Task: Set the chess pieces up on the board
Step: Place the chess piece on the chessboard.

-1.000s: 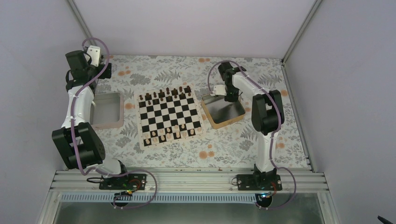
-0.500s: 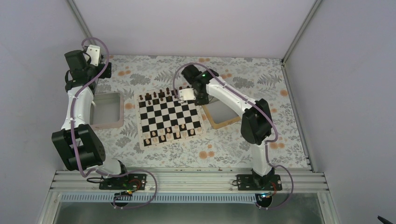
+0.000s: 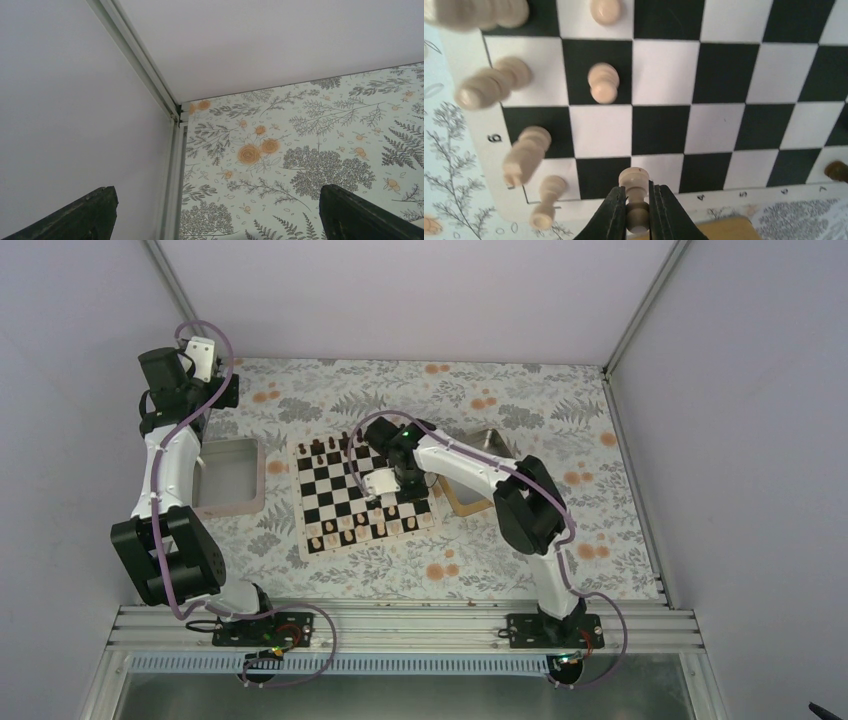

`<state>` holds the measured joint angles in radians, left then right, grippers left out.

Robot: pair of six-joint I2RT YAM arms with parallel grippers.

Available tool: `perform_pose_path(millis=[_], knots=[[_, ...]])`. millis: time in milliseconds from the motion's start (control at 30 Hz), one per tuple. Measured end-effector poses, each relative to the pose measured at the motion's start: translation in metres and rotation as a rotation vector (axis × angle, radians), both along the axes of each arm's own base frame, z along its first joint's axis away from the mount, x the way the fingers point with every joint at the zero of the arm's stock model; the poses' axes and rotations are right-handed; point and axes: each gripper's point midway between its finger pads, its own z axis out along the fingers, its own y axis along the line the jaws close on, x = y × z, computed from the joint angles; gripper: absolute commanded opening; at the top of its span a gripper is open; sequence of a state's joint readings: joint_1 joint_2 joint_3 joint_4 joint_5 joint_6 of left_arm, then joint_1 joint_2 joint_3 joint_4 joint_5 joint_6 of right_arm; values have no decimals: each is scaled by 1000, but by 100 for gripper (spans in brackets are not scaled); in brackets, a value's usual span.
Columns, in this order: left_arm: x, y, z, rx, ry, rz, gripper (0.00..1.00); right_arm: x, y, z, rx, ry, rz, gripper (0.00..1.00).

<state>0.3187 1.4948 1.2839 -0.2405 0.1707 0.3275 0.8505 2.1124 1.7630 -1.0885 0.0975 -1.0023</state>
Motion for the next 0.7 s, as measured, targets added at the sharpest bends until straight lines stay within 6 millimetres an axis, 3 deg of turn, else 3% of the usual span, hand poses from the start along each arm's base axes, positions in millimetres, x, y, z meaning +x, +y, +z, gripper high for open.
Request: perform_pose_path(millis=[333,700], knots=[[0,0,0,0,1,0,100,-22,16,-9,24,40,24,11],[0,0,0,0,1,0,100,-28,11,-25,-1,73,17,12]])
